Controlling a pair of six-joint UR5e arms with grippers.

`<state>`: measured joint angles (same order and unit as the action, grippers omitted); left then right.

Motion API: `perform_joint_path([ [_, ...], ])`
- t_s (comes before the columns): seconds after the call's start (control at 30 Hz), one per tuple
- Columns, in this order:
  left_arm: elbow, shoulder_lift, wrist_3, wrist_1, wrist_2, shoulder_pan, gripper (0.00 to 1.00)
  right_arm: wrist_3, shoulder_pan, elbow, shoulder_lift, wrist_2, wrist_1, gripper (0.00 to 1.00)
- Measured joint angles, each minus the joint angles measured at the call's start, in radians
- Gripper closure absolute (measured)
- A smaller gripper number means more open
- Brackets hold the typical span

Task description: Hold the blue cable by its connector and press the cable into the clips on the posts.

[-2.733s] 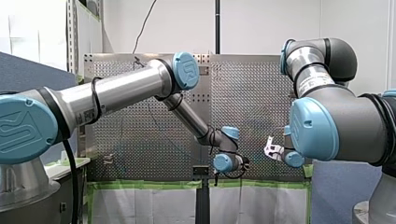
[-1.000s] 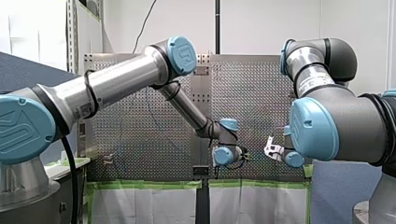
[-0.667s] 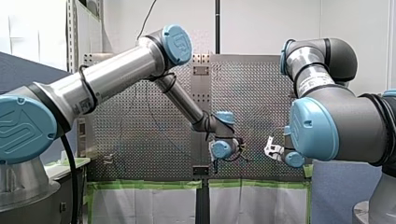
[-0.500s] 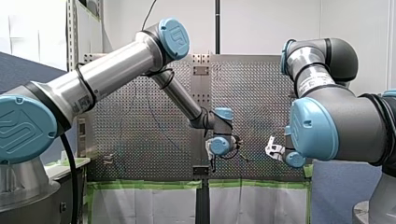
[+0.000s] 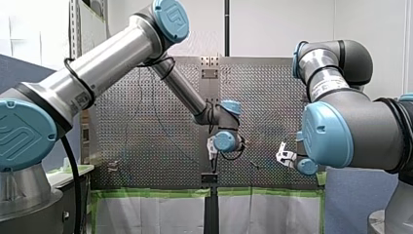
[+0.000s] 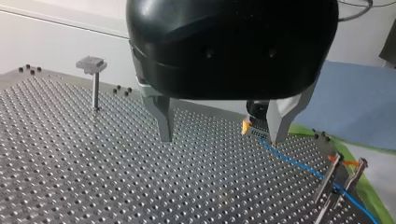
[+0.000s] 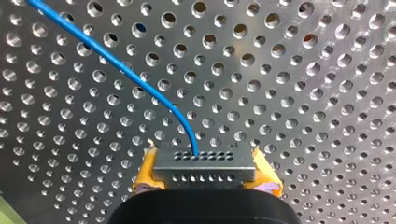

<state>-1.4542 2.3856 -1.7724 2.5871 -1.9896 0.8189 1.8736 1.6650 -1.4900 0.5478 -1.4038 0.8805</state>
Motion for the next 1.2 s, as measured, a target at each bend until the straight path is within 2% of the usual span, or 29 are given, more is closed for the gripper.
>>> perform_joint_path([
  [0.33, -0.081, -0.081, -0.001, 0.004, -0.015, 0.002, 0.02, 0.000, 0.002, 0.000, 0.000, 0.002, 0.000, 1.00],
  [0.7, -0.167, -0.168, -0.075, 0.013, -0.080, -0.009, 0.02, -0.001, 0.004, 0.000, 0.000, 0.003, 0.001, 1.00],
  [0.97, -0.237, -0.237, -0.138, 0.011, -0.088, -0.006, 0.02, -0.003, 0.010, 0.000, 0.000, 0.011, 0.003, 1.00],
  [1.2, -0.295, -0.295, -0.146, 0.010, -0.089, -0.004, 0.02, -0.003, 0.010, 0.000, 0.000, 0.014, 0.002, 1.00],
])
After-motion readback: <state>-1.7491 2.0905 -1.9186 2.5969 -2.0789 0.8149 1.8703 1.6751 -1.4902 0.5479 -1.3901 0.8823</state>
